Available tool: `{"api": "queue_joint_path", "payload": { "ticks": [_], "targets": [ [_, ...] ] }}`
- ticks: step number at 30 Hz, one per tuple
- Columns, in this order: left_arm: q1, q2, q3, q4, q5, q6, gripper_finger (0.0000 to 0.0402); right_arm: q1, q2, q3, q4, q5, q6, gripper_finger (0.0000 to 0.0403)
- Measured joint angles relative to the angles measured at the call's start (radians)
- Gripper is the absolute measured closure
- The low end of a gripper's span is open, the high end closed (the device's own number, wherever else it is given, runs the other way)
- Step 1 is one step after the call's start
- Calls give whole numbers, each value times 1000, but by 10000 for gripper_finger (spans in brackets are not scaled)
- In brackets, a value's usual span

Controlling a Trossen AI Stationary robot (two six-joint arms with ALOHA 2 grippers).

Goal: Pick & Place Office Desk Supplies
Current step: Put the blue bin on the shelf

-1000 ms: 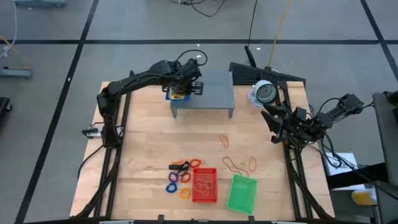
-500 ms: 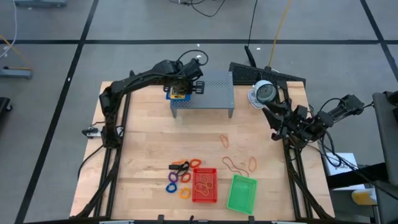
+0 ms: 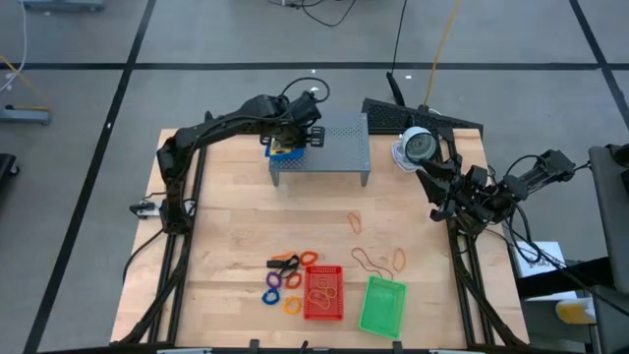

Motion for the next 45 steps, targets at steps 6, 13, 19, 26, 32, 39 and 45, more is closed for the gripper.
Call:
{"api": "queue_joint_path", "payload": {
  "ticks": [6, 13, 19, 26, 32, 39, 45],
  "targets": [
    [0, 0, 0, -1, 0, 23, 378, 0, 0, 0, 0, 0, 0, 248],
    [0, 0, 0, 24, 15, 62, 376, 0, 0, 0, 0, 0, 0, 248],
    [0, 0, 0, 68, 39, 85, 375, 0, 0, 0, 0, 0, 0, 248],
    [-1, 0, -1, 64, 58, 102, 375, 0, 0, 0, 0, -1, 7, 248],
    [-1, -1, -1, 63, 90, 122, 375, 0, 0, 0, 0, -1, 8, 248],
    [-1, -1, -1, 62, 134, 140, 372, 0, 0, 0, 0, -1, 8, 248],
    [-3, 9, -1, 52, 142, 133, 311, 0, 0, 0, 0, -1, 8, 248]
  ]
}}
